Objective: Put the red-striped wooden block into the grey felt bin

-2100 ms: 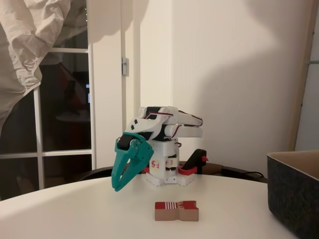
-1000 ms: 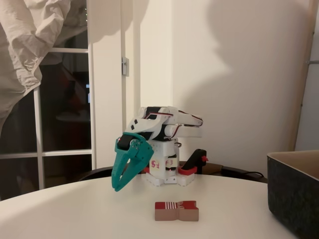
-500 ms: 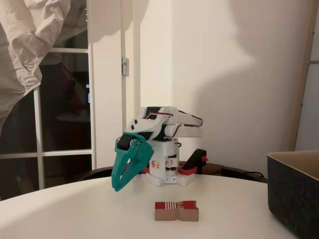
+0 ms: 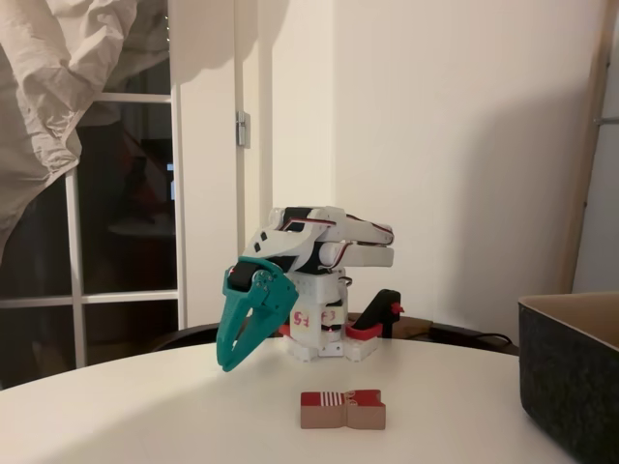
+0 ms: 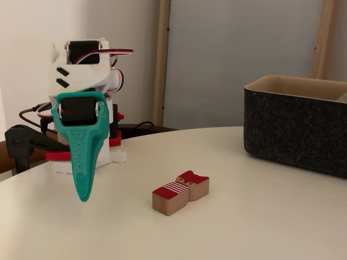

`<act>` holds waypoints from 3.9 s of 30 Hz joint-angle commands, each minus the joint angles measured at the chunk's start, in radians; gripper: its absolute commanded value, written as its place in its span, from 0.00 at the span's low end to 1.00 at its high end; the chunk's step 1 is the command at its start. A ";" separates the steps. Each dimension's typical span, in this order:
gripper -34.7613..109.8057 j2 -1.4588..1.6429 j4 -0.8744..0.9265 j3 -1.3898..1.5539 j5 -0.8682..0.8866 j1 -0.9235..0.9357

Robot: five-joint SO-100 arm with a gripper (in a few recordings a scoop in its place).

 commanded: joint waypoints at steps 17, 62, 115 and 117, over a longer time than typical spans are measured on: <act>0.24 0.026 0.021 0.012 0.009 -0.002; 0.24 0.021 0.018 -0.138 0.006 -0.014; 0.50 -1.315 0.577 -1.220 0.028 -0.319; 0.50 -1.324 0.618 -1.221 0.017 -0.334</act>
